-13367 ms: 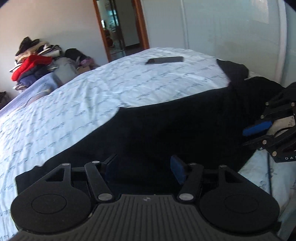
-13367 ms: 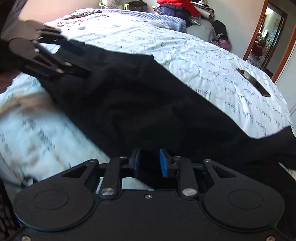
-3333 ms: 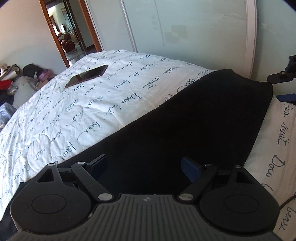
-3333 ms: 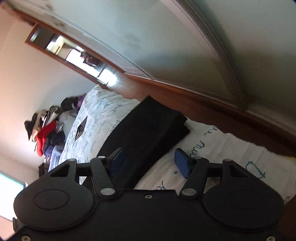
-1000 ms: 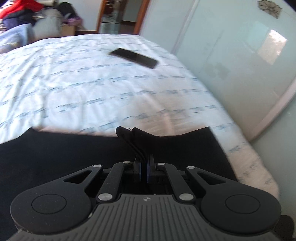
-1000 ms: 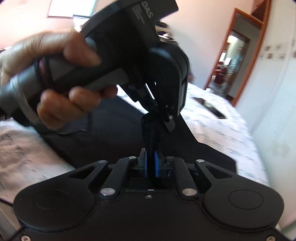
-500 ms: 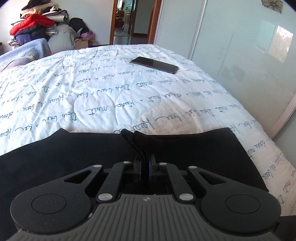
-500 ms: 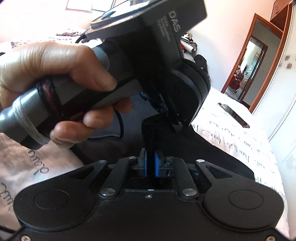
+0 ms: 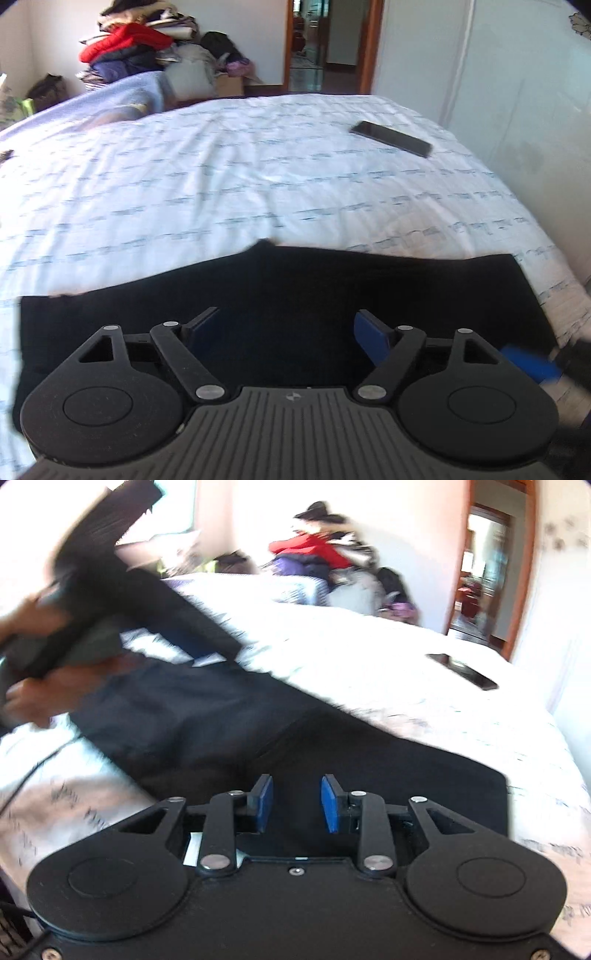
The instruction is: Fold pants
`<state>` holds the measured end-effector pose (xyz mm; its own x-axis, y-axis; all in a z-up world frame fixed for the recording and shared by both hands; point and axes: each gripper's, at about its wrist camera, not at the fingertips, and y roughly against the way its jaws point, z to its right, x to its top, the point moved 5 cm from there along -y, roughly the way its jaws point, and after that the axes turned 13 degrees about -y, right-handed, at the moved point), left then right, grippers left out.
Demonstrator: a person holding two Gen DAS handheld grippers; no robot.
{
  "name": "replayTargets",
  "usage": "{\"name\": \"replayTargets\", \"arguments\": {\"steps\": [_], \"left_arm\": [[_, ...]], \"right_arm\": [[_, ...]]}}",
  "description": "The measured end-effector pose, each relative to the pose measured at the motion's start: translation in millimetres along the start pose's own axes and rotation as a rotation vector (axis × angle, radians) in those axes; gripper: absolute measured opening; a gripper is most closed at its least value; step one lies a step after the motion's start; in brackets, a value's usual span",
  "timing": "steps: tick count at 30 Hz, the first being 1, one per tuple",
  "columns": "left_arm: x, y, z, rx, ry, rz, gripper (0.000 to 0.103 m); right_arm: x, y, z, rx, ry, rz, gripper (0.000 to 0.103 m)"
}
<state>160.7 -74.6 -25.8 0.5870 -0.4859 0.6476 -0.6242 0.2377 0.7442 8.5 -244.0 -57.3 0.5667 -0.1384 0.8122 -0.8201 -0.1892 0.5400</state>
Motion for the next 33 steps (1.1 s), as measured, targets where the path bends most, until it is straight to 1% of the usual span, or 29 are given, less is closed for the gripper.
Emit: {"name": "replayTargets", "arguments": {"steps": [1, 2, 3, 4, 6, 8, 9, 10, 11, 12, 13, 14, 16, 17, 19, 20, 21, 22, 24, 26, 27, 29, 31, 33], "left_arm": [[-5.7, 8.9, -10.5, 0.029, -0.003, -0.018, 0.081], [-11.6, 17.1, -21.1, 0.053, -0.010, -0.043, 0.081], [-18.1, 25.4, -32.1, 0.073, -0.018, -0.072, 0.081], [-24.3, 33.4, -41.8, 0.091, -0.025, -0.100, 0.081], [-36.9, 54.8, -65.4, 0.150, -0.056, -0.172, 0.081], [-41.6, 81.1, -84.4, 0.225, -0.081, -0.217, 0.081], [-40.5, 95.7, -92.1, 0.270, -0.092, -0.228, 0.082], [-37.1, 109.7, -97.3, 0.316, -0.100, -0.226, 0.083], [-31.7, 123.3, -98.9, 0.347, -0.108, -0.199, 0.086], [-26.6, 132.4, -97.0, 0.349, -0.110, -0.164, 0.095], [-20.4, 137.9, -90.7, 0.320, -0.101, -0.118, 0.103], [-16.1, 138.9, -82.5, 0.262, -0.082, -0.075, 0.102], [-8.6, 121.9, -58.5, 0.092, -0.040, -0.024, 0.102], [-5.7, 107.2, -46.5, 0.012, -0.028, -0.012, 0.103], [-2.5, 78.1, -27.1, -0.101, 0.017, -0.004, 0.100], [-0.5, 66.0, -19.9, -0.139, 0.028, 0.007, 0.100], [0.4, 49.0, -8.7, -0.169, 0.038, 0.006, 0.100], [2.5, 34.0, -2.3, -0.181, 0.045, -0.003, 0.100], [6.4, 4.6, 13.3, -0.179, 0.033, -0.017, 0.100], [11.6, -22.1, 25.2, -0.144, 0.000, -0.034, 0.099], [13.8, -33.6, 30.5, -0.117, -0.017, -0.040, 0.096], [20.0, -48.9, 43.4, -0.078, -0.059, -0.031, 0.095], [23.9, -58.4, 55.7, -0.059, -0.095, -0.005, 0.094], [27.4, -68.2, 66.4, -0.026, -0.149, 0.010, 0.092]], "right_arm": [[1.0, -1.4, 6.9, -0.023, -0.028, 0.013, 0.031], [1.6, -6.1, 14.3, -0.055, -0.057, 0.021, 0.037], [1.0, -10.6, 18.5, -0.078, -0.080, 0.019, 0.040], [-0.6, -15.9, 19.5, -0.088, -0.094, 0.008, 0.040], [-6.8, -24.8, 19.6, -0.079, -0.102, -0.021, 0.040], [-13.3, -32.3, 16.7, -0.058, -0.072, -0.076, 0.040], [-18.5, -34.4, 11.8, -0.037, -0.027, -0.114, 0.039], [-22.2, -29.7, 4.9, -0.040, 0.030, -0.117, 0.038], [-23.0, -25.5, 1.8, -0.049, 0.063, -0.111, 0.038], [-22.6, -21.7, -2.7, -0.042, 0.067, -0.108, 0.038], [-18.4, -19.2, -2.5, -0.022, 0.045, -0.099, 0.038], [-14.8, -18.4, -3.2, 0.000, 0.016, -0.073, 0.038], [-12.8, -24.4, -8.1, -0.002, 0.006, -0.049, 0.038], [-10.3, -32.0, -12.9, -0.015, 0.021, -0.048, 0.038], [-12.6, -37.5, -23.3, -0.018, 0.085, -0.065, 0.038], [-12.0, -48.1, -34.5, -0.001, 0.131, -0.071, 0.038], [-14.1, -45.4, -40.2, 0.014, 0.163, -0.073, 0.038], [-14.6, -42.9, -45.1, 0.030, 0.191, -0.075, 0.038], [-20.4, -44.0, -52.5, 0.039, 0.239, -0.082, 0.038], [-26.6, -52.7, -58.9, 0.028, 0.282, -0.094, 0.038], [-29.6, -58.5, -60.7, 0.017, 0.305, -0.095, 0.037], [-33.6, -67.9, -61.8, 0.000, 0.323, -0.101, 0.033], [-33.1, -67.2, -60.7, 0.018, 0.311, -0.113, 0.029], [-34.4, -62.9, -60.5, 0.039, 0.326, -0.137, 0.029]]}}
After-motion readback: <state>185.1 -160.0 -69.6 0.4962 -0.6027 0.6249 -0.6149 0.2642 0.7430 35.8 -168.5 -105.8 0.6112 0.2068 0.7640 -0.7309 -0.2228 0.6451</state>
